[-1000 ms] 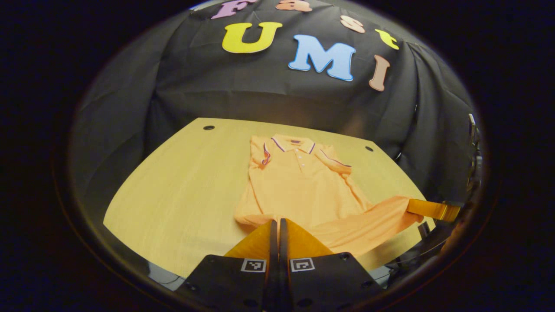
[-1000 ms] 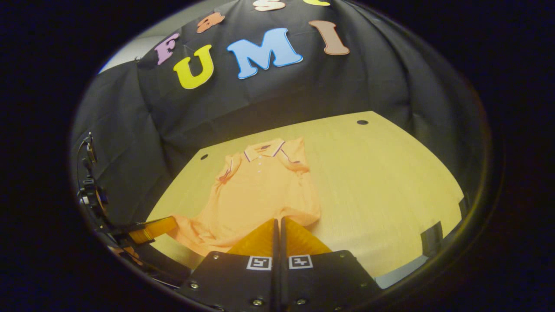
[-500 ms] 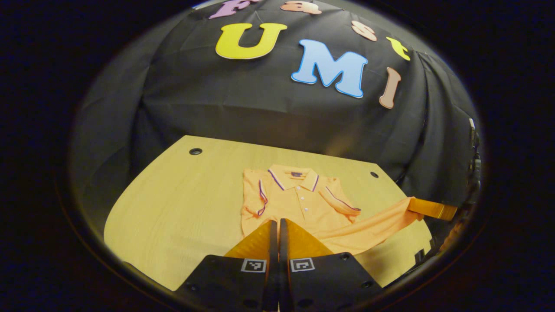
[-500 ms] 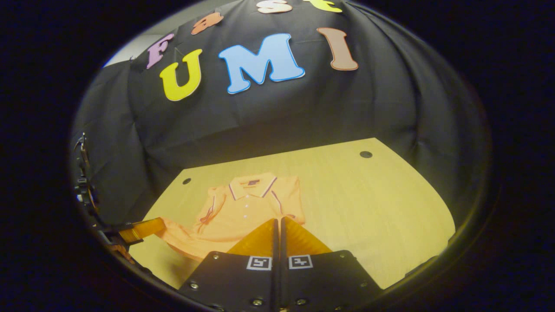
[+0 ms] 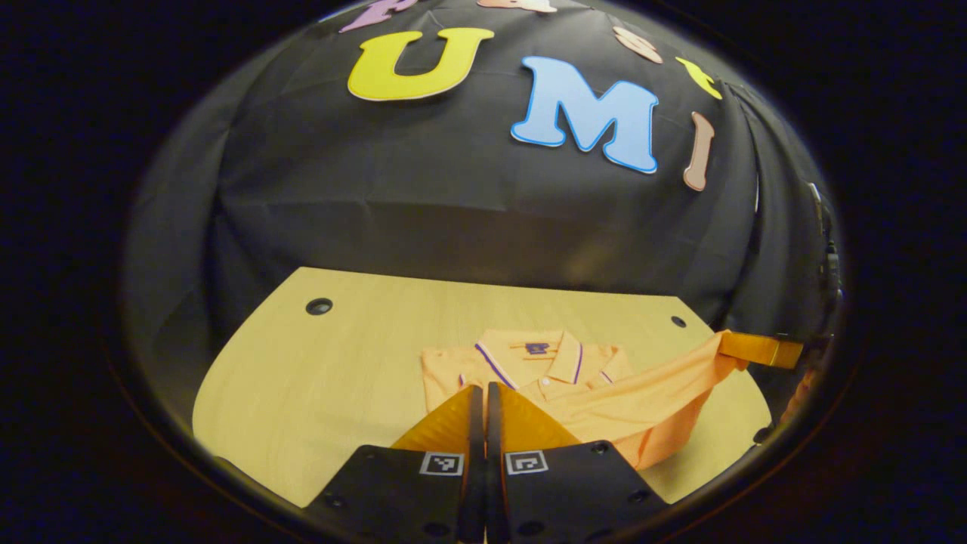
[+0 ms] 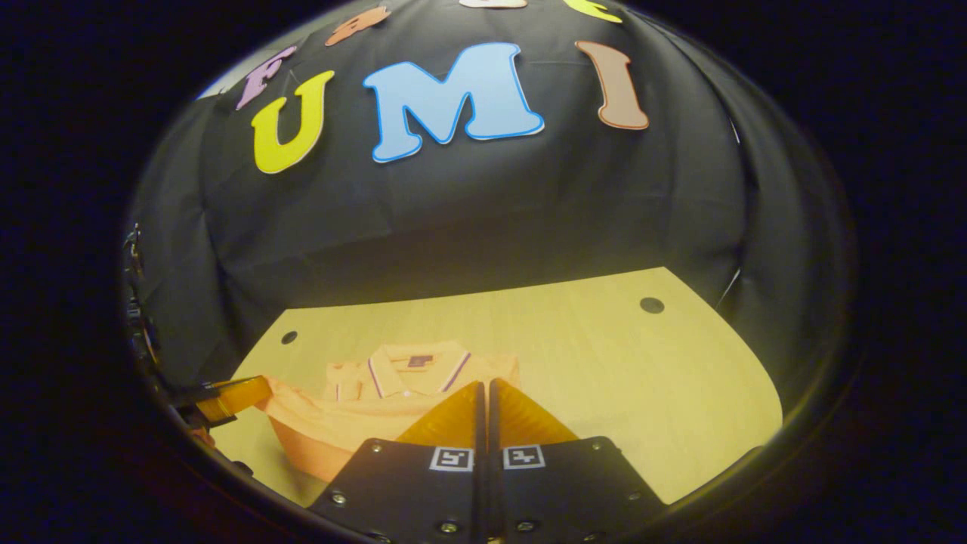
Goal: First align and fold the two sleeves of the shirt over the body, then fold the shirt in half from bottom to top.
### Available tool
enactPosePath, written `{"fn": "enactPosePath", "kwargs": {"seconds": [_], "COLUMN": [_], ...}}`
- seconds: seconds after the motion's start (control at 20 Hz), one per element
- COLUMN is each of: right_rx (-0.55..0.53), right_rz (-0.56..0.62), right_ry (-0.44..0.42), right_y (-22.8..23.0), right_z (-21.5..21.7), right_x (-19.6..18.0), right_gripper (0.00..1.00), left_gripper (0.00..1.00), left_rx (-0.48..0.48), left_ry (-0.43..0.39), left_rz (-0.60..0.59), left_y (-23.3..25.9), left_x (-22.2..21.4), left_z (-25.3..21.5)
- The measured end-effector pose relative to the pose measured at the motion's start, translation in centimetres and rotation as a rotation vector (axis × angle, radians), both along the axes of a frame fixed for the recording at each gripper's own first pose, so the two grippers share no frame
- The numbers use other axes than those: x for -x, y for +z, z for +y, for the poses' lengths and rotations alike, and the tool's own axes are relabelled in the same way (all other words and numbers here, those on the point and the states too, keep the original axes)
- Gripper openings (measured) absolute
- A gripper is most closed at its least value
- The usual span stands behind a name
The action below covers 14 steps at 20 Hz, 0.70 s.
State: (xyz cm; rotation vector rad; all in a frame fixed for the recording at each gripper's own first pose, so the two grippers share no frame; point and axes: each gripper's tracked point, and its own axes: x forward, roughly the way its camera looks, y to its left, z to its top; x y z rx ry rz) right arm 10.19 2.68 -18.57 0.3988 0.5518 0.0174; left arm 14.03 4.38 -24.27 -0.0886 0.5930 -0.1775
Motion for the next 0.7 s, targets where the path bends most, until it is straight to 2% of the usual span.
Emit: {"fn": "enactPosePath", "kwargs": {"seconds": [0.3, 0.5, 0.7], "right_rx": [0.026, 0.039, 0.091], "right_rz": [0.044, 0.066, 0.086], "right_ry": [-0.007, -0.004, -0.027], "right_y": [-2.2, -4.0, -5.5], "right_z": [0.4, 1.2, 1.1], "right_x": [-5.1, -7.9, -10.0], "right_gripper": [0.0, 0.0, 0.0], "left_gripper": [0.06, 0.06, 0.06], "left_rx": [0.011, -0.028, -0.013], "left_ry": [0.011, -0.018, -0.032], "left_rz": [0.011, -0.011, -0.035], "left_y": [-2.6, -4.7, -6.4], "left_x": [-5.6, -8.6, -10.9], "left_z": [1.2, 1.2, 0.6]}}
